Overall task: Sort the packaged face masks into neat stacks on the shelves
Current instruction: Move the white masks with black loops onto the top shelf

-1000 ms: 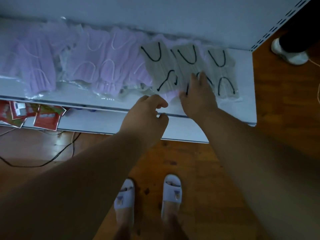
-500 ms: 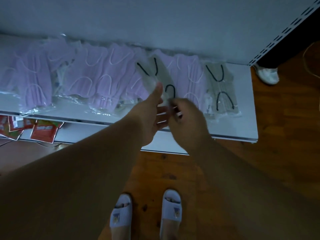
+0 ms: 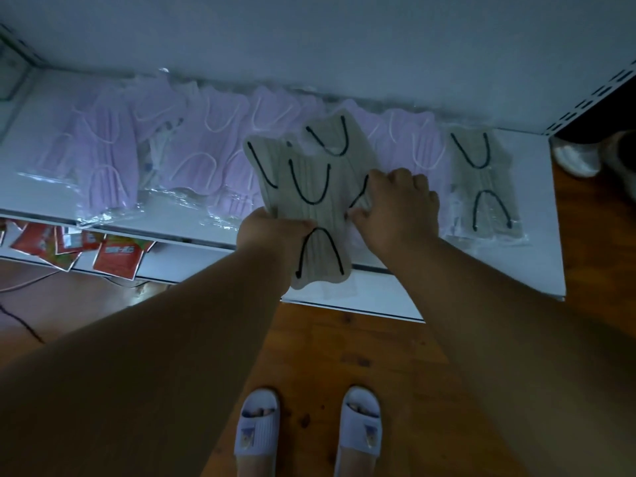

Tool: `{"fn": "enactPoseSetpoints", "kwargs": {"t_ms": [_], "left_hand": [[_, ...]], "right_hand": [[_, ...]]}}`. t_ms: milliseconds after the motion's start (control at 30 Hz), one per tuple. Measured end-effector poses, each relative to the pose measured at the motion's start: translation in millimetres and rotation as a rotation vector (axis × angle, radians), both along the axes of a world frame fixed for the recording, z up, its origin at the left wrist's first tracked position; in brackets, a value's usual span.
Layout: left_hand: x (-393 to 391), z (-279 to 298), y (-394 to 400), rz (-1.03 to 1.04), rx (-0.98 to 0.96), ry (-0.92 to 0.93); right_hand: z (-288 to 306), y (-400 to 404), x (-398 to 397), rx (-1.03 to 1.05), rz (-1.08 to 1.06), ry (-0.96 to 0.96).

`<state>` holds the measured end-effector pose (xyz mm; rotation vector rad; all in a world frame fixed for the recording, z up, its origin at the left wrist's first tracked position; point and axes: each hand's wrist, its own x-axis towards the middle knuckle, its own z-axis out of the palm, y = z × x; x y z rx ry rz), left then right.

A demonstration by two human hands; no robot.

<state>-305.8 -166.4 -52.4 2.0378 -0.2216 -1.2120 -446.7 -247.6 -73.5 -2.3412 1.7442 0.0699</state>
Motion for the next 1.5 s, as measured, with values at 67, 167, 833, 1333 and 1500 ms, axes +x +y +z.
{"fn": "enactPoseSetpoints", "kwargs": {"t_ms": [67, 167, 833, 1333, 1500], "left_hand": [[3, 1, 1, 0.006, 0.013, 0.002], [6, 2, 2, 0.004, 0.024, -0.027], [-50, -1, 0, -0.141, 0.003, 0.065], [-83, 7, 8, -0.245, 0.018, 0.082], [-94, 18, 9, -0.273, -0.039, 0.07]], "right_hand": [[0, -4, 3, 0.024, -0.05, 0.0], [1, -8, -1, 0.033, -0.234, -0.268], [-12, 30, -101, -0.094, -0.303, -0.117], [8, 54, -93, 0.0, -0.292, -0.643], [8, 86, -76, 0.143, -0.026, -0.748]]}}
